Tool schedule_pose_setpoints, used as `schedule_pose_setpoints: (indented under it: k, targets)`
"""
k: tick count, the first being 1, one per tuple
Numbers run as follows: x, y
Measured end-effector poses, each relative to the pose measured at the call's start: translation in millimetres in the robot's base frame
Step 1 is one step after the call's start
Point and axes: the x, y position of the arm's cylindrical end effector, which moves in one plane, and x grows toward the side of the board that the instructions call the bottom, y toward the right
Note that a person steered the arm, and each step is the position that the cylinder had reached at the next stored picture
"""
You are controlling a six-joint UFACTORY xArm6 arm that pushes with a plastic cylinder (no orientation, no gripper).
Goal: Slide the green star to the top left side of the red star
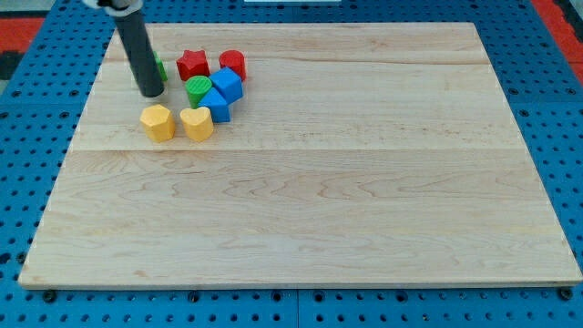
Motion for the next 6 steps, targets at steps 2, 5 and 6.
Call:
schedule_pose_setpoints:
  k: [2,5,6]
  targets:
    - [-45.0,-12.1]
    - [-39.0,5.3]
    - [-42.4,33.5]
